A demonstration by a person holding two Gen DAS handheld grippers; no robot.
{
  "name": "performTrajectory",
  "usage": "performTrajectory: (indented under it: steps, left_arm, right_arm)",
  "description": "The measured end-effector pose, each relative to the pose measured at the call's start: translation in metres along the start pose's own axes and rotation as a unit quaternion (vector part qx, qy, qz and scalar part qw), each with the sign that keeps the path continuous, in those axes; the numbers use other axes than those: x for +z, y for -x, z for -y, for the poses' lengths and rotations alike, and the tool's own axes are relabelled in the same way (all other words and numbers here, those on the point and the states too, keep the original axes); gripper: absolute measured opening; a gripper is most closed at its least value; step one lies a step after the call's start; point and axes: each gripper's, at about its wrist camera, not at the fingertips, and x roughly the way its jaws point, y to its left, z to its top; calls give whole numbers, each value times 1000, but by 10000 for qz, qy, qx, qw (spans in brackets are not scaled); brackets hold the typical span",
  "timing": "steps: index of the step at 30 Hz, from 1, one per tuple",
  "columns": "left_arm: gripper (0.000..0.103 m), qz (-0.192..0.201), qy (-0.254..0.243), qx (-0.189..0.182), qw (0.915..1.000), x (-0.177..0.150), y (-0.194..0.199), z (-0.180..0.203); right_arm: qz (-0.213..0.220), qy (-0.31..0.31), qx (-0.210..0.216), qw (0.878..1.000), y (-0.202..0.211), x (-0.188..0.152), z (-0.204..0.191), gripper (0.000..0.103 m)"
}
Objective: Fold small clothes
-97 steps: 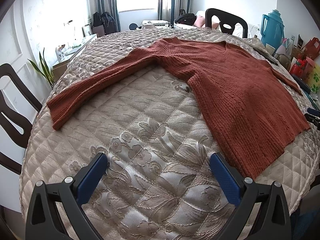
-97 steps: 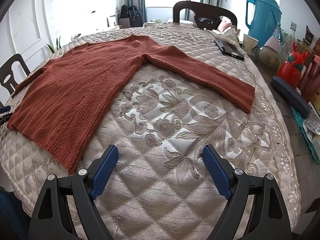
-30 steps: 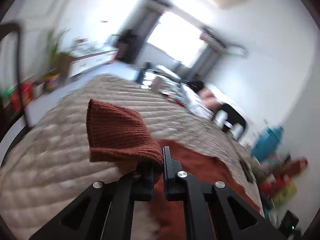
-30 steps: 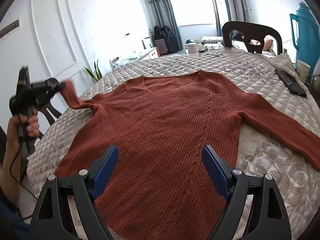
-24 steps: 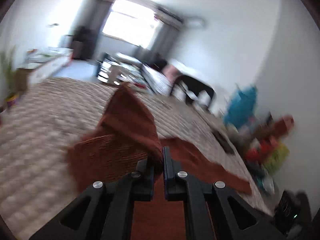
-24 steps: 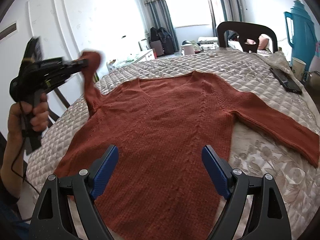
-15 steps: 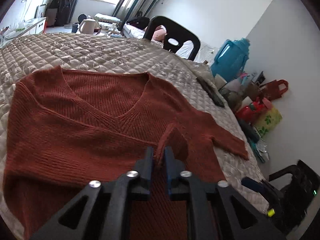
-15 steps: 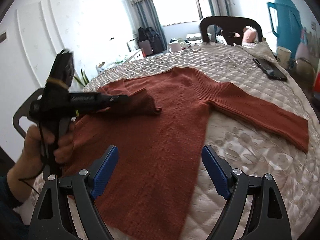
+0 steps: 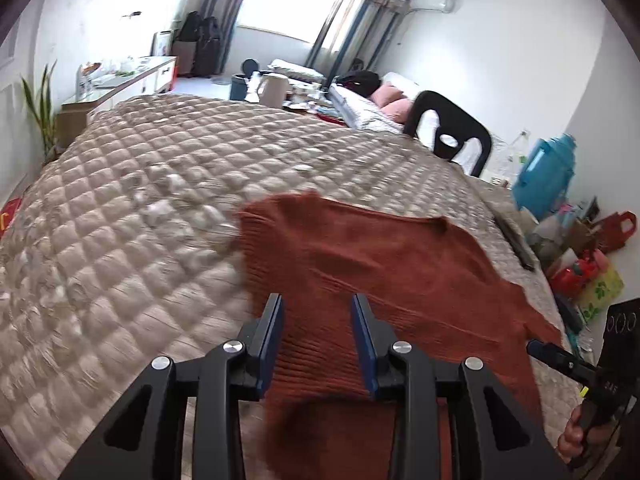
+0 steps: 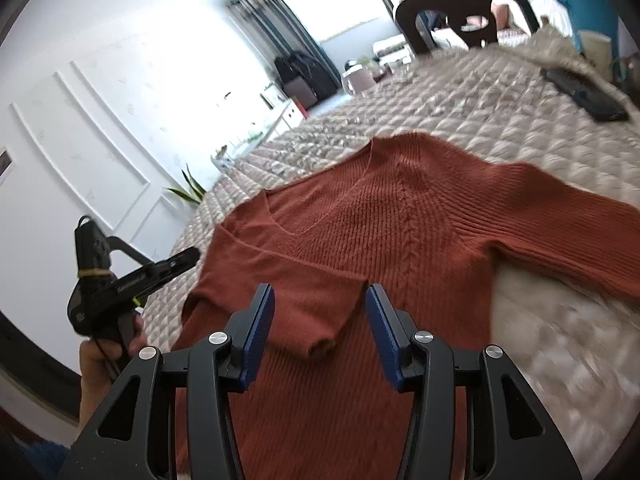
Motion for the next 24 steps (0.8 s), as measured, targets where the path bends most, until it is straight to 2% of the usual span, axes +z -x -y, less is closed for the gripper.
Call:
performTrajectory:
  steps: [4,6,7,8,9,10,13,15,18,20,21,24]
  left_arm:
    - [37,-245,48,167,9995,1,-18,-12]
    - [37,-390,-38,161,9991,-3,-28,-12]
    - [37,-443,-95,168,9988,-4,-32,-10]
    - [33,-430,-134,175,9988,-6,-33,-10]
    - [27,-394,-197,165,9989,-6,-33,-8]
    - [18,-371,-237,149,9989,-6,-33,-6]
    - [11,-257,-223,95,9994,-4,-27,-9]
    - [10,-78,-144,16,9999,-3,-19,-13]
    - [10,230,135,-180,9995,0,-7,-25]
    - [11,217,351,-146,9990,1,-9,-36]
    - [11,94,462,-44,9989,1,-14,-42]
    - [11,-43,665,28,9978,-2,-18,-54]
  right_arm:
    - [-574,32,-348,9977,-39,10,7,49]
    - [-606,158,-407,9972,-46,10,4,48]
    - [-642,287,-484,9963,-48,10,1,37]
    - [-685,397,-542,9954,-50,11,-3,11]
    - [-722,464,-516,9950,-51,11,-6,4]
    - [-757,528,-452,9947,-53,11,-8,4]
    - [-646,743,-389,9944,-54,22,-18,4]
    - [-482,793,-275,9953,-52,37,-24,4]
    - [-7,986,27,9951,-39,60,-36,4]
    - [126,1133,-18,9935,-44,68,-41,4]
    - [87,1212,-137,9925,-52,71,-40,4]
    - [-585,740,-540,9941,-91,72,-11,6]
